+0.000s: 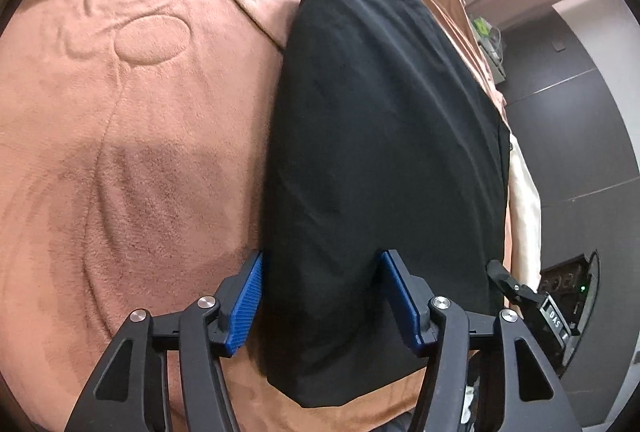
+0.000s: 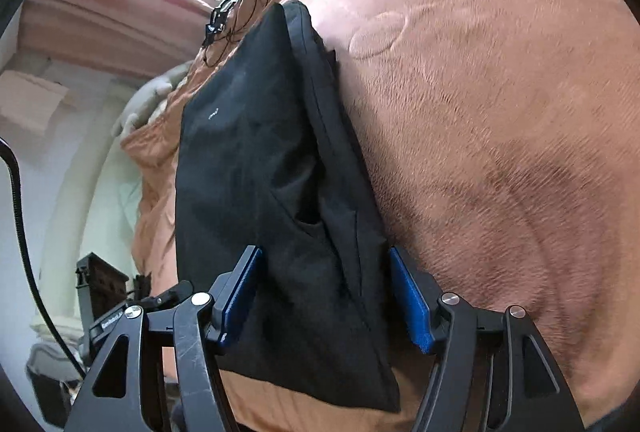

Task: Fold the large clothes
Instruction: 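Press the folded shirt flat with both tools and open them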

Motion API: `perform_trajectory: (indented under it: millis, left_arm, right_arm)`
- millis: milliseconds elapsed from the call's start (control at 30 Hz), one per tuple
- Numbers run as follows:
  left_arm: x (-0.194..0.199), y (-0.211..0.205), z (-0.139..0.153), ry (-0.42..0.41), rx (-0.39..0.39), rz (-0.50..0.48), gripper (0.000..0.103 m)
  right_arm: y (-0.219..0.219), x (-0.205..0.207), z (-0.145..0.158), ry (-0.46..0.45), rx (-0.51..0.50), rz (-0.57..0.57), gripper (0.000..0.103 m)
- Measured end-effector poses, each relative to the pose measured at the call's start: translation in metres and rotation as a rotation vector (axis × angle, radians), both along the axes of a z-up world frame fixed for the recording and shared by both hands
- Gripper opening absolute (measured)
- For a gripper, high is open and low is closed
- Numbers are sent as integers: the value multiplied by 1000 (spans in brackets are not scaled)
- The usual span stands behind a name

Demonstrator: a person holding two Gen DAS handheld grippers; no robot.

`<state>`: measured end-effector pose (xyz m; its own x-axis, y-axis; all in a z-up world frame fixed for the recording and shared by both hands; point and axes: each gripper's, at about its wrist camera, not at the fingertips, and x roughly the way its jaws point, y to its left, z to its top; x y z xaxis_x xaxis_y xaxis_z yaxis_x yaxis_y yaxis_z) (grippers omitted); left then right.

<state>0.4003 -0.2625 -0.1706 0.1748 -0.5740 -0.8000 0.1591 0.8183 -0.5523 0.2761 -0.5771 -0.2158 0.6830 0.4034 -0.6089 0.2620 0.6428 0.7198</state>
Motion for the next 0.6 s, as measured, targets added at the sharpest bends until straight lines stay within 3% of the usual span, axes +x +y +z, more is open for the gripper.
perform_trajectory:
  millis: [33, 133, 300, 600]
  left_arm:
    - [-1, 1, 1, -1, -5, 2, 55]
    - [-5, 3, 9, -16, -12, -5, 41]
    - [-15, 18, 28, -42, -17, -13, 32]
    - [-42, 49, 47, -58, 18, -17, 31]
  right_arm:
    - [0, 0, -2, -10, 31, 5, 47]
    - [-1, -4, -3, -34, 108, 18, 35]
    - [10, -11, 6, -38, 104, 40, 33]
    - [49, -33, 7, -16, 105, 101, 33]
